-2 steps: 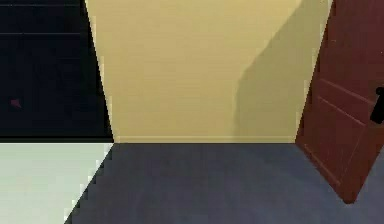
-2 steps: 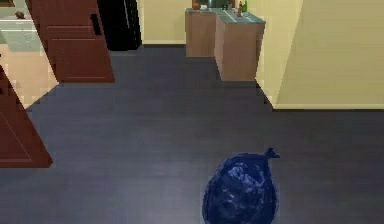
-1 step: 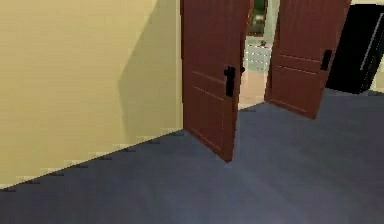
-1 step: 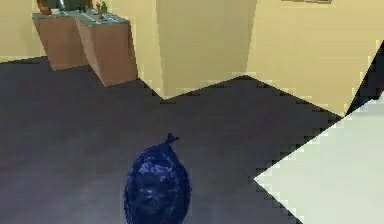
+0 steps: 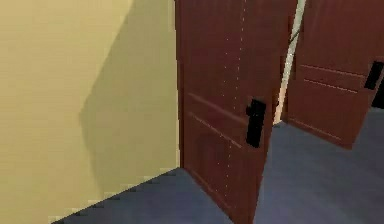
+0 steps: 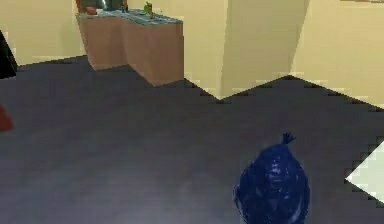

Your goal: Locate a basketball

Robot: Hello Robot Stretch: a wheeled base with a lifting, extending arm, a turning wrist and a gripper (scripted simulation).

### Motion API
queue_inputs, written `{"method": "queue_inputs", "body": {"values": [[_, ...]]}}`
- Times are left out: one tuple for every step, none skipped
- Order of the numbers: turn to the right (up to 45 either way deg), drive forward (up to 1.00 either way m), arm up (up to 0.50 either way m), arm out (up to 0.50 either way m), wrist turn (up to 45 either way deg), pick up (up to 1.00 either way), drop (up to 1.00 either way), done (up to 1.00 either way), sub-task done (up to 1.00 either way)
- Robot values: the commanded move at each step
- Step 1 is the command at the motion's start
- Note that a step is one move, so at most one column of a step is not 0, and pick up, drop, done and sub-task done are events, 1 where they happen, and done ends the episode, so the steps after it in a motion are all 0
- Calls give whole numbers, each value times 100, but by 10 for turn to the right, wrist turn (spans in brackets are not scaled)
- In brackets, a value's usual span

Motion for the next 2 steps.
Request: {"method": "queue_inputs", "body": {"values": [[450, 0, 0, 0, 0, 0, 0, 0, 0], [90, 0, 0, 0, 0, 0, 0, 0, 0]]}}
